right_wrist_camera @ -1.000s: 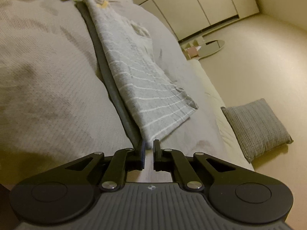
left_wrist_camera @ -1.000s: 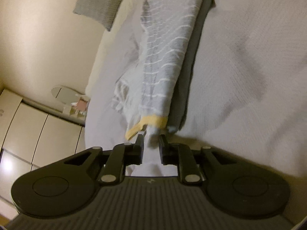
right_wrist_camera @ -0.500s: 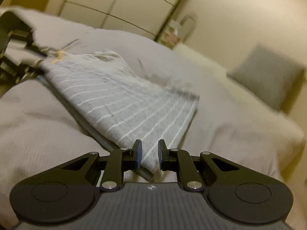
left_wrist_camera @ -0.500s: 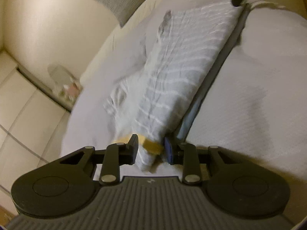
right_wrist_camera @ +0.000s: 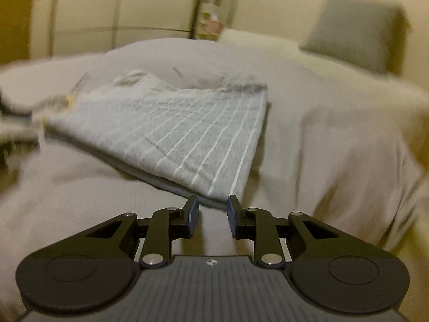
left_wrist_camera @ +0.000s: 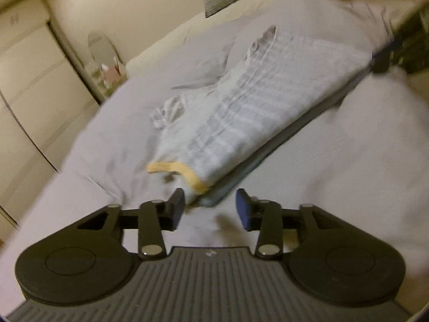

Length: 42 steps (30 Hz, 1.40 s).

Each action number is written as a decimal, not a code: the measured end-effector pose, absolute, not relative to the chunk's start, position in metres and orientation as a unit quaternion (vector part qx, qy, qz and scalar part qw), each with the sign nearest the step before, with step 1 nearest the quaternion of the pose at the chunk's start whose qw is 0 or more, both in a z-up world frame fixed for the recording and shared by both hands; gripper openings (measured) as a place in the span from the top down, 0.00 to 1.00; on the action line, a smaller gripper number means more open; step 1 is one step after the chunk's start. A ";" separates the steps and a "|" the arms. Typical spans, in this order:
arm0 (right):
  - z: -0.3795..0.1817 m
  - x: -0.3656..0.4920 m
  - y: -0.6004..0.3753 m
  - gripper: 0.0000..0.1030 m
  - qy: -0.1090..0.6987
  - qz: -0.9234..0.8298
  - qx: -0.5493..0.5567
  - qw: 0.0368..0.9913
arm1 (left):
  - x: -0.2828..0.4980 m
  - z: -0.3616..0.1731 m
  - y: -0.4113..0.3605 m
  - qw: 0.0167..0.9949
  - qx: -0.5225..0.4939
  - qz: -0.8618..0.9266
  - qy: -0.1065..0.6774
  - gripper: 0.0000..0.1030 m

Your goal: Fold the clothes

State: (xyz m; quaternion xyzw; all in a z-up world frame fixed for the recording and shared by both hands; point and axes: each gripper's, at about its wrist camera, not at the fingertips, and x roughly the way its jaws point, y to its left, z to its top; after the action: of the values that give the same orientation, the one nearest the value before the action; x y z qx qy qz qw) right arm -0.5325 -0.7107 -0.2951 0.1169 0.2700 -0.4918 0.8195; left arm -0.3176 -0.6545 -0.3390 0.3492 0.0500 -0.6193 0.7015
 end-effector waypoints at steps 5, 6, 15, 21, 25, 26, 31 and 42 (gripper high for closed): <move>-0.295 -0.528 -0.700 0.72 0.243 -0.475 0.183 0.826 | -0.321 -0.339 -0.657 0.713 0.295 -0.623 0.129 0.58; -0.298 -0.525 -0.699 0.71 0.246 -0.471 0.183 0.827 | -0.322 -0.340 -0.660 0.713 0.298 -0.620 0.135 0.58; -0.295 -0.518 -0.692 0.71 0.237 -0.463 0.176 0.836 | -0.320 -0.342 -0.660 0.711 0.306 -0.614 0.152 0.58; -0.302 -0.489 -0.689 0.64 0.251 -0.409 0.193 0.856 | -0.318 -0.341 -0.647 0.730 0.271 -0.600 0.182 0.53; -0.310 -0.477 -0.687 0.61 0.284 -0.407 0.177 0.850 | -0.317 -0.341 -0.646 0.735 0.266 -0.593 0.192 0.47; -0.306 -0.483 -0.686 0.62 0.274 -0.413 0.184 0.849 | -0.316 -0.340 -0.646 0.738 0.265 -0.590 0.193 0.46; -0.295 -0.504 -0.684 0.49 0.255 -0.458 0.198 0.828 | -0.319 -0.331 -0.638 0.752 0.228 -0.585 0.199 0.23; -0.306 -0.507 -0.687 0.31 0.282 -0.485 0.213 0.800 | -0.325 -0.350 -0.648 0.748 0.217 -0.581 0.238 0.01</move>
State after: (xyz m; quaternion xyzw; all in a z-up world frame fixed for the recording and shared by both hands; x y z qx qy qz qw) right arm -0.5067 -0.6870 -0.3059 0.2128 0.2819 -0.4850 0.8000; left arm -0.3247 -0.6478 -0.3501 0.2168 0.2380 -0.5808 0.7477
